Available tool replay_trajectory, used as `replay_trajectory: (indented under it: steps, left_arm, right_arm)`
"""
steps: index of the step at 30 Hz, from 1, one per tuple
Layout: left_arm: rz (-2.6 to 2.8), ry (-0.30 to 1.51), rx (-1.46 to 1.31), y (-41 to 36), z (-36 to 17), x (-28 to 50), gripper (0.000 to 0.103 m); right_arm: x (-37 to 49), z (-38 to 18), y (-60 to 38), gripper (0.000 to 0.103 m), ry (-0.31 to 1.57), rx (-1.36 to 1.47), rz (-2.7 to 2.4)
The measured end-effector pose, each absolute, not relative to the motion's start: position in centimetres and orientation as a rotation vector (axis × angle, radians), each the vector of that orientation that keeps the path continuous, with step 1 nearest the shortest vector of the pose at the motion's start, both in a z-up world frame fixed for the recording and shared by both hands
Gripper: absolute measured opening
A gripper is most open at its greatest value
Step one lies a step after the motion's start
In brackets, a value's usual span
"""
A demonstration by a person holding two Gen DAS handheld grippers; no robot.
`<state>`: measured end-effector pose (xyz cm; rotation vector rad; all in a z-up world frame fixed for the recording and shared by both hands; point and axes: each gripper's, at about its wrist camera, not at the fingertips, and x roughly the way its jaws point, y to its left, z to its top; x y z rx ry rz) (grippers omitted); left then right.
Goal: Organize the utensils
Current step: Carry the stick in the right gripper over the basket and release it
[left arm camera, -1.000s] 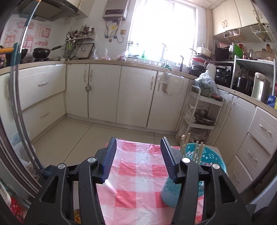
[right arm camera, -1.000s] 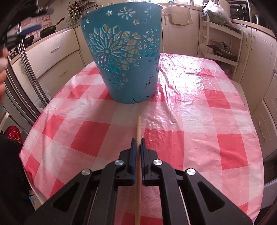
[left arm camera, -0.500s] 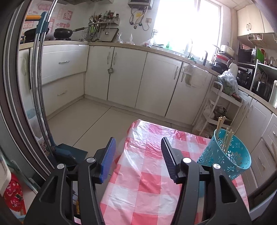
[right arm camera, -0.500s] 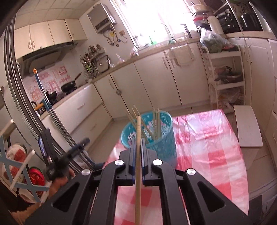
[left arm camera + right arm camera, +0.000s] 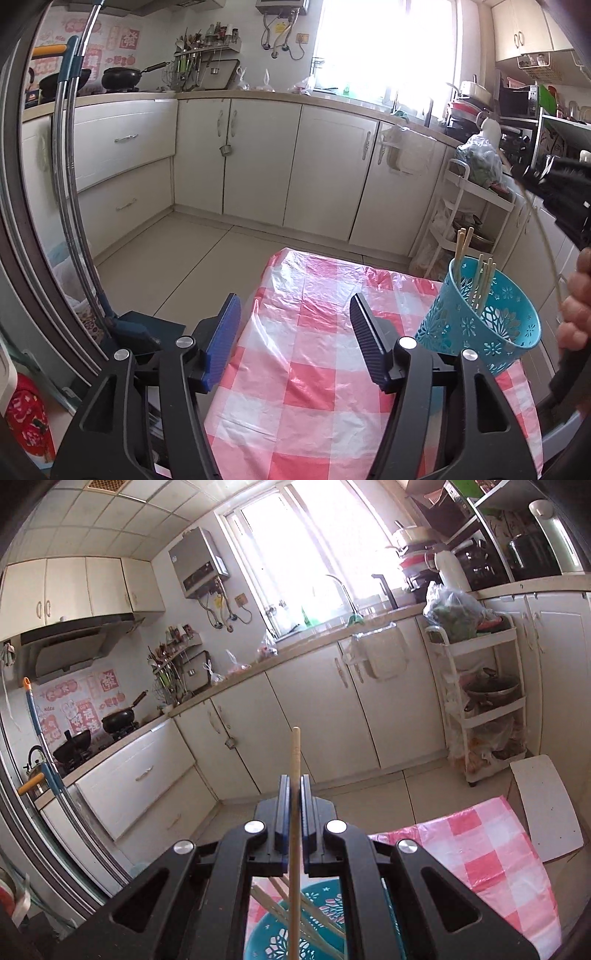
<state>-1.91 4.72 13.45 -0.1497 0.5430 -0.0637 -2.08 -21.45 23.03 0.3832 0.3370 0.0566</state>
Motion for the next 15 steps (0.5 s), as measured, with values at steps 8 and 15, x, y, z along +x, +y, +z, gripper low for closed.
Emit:
replay_trajectory:
  steps: [8, 15]
  left_arm:
    - [-0.071, 0.572, -0.168, 4.4, 13.2, -1.0, 0.064]
    - [-0.027, 0.583, -0.113, 4.0, 12.4, -1.4, 0.077]
  right_arm:
    - [-3.0, 19.8, -20.6, 0.006, 0.446, 0.322, 0.074]
    - [-8.2, 19.9, -20.2, 0.017, 0.503, 0.270, 0.098]
